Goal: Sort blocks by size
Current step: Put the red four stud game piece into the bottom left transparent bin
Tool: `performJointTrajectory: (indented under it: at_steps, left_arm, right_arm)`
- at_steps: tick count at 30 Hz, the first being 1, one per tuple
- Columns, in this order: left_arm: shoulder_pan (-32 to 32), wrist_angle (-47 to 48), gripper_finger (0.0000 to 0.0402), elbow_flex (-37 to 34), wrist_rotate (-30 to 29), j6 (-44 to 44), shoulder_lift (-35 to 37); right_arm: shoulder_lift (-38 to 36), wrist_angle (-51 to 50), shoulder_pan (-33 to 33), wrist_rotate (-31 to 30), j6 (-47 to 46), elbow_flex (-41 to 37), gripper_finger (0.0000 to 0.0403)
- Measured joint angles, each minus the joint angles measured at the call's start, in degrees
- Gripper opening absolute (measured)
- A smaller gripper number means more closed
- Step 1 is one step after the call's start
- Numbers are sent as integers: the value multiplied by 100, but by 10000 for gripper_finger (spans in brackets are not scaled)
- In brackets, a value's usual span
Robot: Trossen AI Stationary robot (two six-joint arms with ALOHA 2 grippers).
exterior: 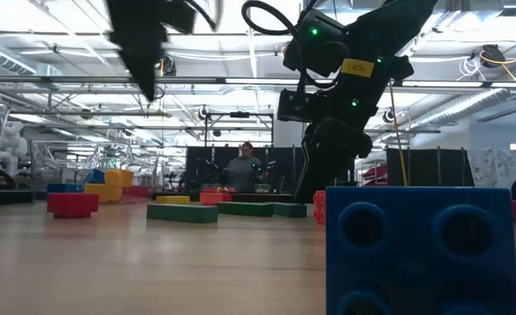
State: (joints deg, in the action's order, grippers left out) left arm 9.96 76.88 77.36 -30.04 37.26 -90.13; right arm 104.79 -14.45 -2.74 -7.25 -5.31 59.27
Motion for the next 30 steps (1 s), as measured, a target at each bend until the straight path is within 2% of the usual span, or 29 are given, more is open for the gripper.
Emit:
performJointTrajectory:
  at_steps: [3,6,11,15,23,30]
  left_arm:
    - [-559,-653,228,-2,-3,-800,0]
    - [-1132,-1495,228,-2,45,-1229,0]
    - [-2022,-2776,228,-2,361,-1217,-66]
    - [-2481,-3488,228,-2,465,-1220,-224]
    - [-2953,-4394,228,-7,467,-1289,-687]
    - [-3429,-4450,228,-9,1185,-1626,-1347]
  right_arm:
    - [0,-35,0,-2,-107,0,52]
    - [0,-81,0,-8,-236,0,52]
    - [0,-187,0,0,-301,3,52]
    - [9,-216,0,9,-301,-2,52]
    - [9,-392,0,-17,-301,-2,52]
    - [9,-351,11,-24,-525,-2,52]
